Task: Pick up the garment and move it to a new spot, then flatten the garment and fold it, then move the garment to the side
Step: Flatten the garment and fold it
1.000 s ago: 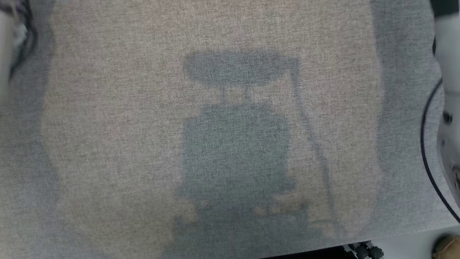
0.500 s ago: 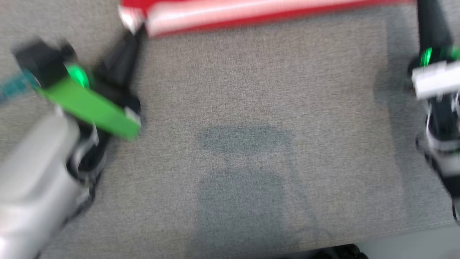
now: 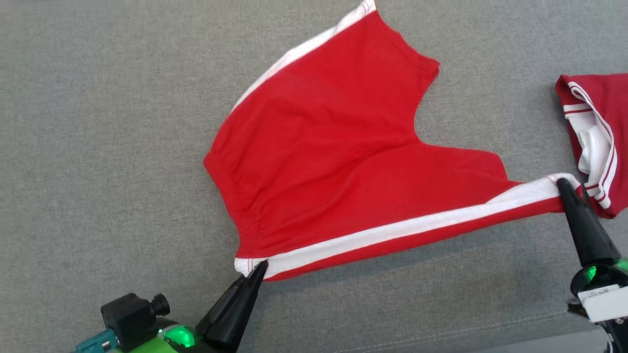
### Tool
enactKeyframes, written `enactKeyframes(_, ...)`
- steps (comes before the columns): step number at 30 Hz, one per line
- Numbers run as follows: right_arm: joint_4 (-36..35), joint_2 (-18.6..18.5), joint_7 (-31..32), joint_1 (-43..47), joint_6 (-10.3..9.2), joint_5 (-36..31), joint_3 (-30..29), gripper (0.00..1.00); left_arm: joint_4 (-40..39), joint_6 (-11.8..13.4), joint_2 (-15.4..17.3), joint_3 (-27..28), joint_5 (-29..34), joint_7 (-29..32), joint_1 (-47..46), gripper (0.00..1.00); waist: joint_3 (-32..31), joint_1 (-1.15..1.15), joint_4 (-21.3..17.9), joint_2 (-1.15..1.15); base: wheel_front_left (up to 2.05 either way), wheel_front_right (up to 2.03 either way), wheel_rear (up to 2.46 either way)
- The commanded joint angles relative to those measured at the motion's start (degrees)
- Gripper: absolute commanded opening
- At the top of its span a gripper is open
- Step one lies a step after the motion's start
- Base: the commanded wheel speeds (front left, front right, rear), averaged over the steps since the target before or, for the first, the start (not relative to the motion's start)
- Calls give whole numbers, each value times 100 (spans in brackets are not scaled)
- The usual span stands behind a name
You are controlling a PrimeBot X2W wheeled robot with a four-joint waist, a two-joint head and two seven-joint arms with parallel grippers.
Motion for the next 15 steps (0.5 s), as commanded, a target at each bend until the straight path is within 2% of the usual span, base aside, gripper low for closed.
enactKeyframes(1, -79, 29, 45, -54, 2, 14, -89, 0, -58, 57, 25, 74, -49, 5, 27, 0, -106, 1, 30, 0, 0, 0, 0)
enactKeyframes(5, -118, 97, 488, -787, 2, -125, -265, 0, -259, 230, 179, 214, -64, 281, -358, 0, 246, 1, 161, 0, 0, 0, 0)
enactKeyframes(7, 140, 205, 801, -1385, 1, -196, -257, 0, -279, 331, 59, 341, -310, 531, -651, 0, 442, 1, 278, 0, 0, 0, 0)
enactKeyframes(10, 798, 425, 1296, -2503, 2, -385, -167, 0, -32, 553, -141, 601, -689, 949, -1298, 0, 676, 1, 489, 0, 0, 0, 0)
enactKeyframes(11, 1039, 511, 1455, -2861, 2, -459, -113, 0, 151, 707, -237, 648, -831, 1129, -1495, 0, 740, 1, 559, 0, 0, 0, 0)
enactKeyframes(15, 2214, 984, 1782, -4153, 2, -838, 39, 0, 842, 966, -592, 619, -958, 1674, -2421, 0, 906, 1, 766, 0, 0, 0, 0)
